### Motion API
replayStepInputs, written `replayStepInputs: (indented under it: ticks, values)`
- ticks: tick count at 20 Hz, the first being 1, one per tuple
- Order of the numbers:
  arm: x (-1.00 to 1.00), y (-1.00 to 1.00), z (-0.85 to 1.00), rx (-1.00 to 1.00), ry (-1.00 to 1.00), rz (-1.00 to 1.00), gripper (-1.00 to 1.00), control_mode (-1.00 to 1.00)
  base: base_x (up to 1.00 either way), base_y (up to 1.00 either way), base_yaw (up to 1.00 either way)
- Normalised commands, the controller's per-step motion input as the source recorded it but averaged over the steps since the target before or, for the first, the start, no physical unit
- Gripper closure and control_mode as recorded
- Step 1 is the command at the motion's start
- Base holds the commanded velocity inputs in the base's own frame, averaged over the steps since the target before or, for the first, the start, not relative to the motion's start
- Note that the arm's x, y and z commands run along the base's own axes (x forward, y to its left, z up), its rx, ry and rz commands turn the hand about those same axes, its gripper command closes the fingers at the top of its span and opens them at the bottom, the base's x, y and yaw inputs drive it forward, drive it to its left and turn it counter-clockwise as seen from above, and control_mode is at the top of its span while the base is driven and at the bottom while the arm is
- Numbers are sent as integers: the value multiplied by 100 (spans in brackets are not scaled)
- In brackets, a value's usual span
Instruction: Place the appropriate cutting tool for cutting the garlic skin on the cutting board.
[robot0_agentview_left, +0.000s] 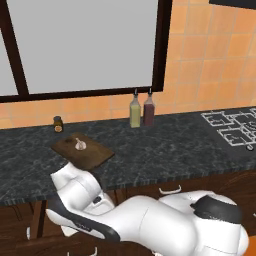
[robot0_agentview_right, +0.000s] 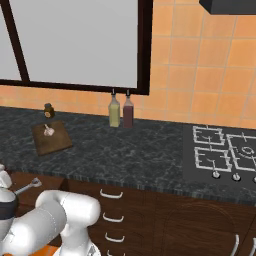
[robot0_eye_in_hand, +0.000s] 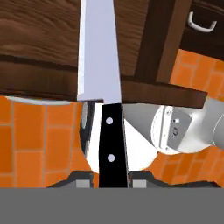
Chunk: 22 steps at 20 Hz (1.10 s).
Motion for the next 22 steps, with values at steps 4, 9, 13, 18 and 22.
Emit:
replayStepInputs:
  ticks: [4, 9, 13, 18, 22]
  values:
    - [-100, 6, 97, -13, 5, 9, 100, -100, 0, 0, 0]
    - [-57, -18, 99, 2, -3, 2, 100, -100, 0, 0, 0]
    - [0, -47, 86, 17, -18, -7, 100, -100, 0, 0, 0]
    - [7, -54, 74, 20, -16, -7, 100, -100, 0, 0, 0]
    - [85, -67, -19, 26, -30, -7, 100, -100, 0, 0, 0]
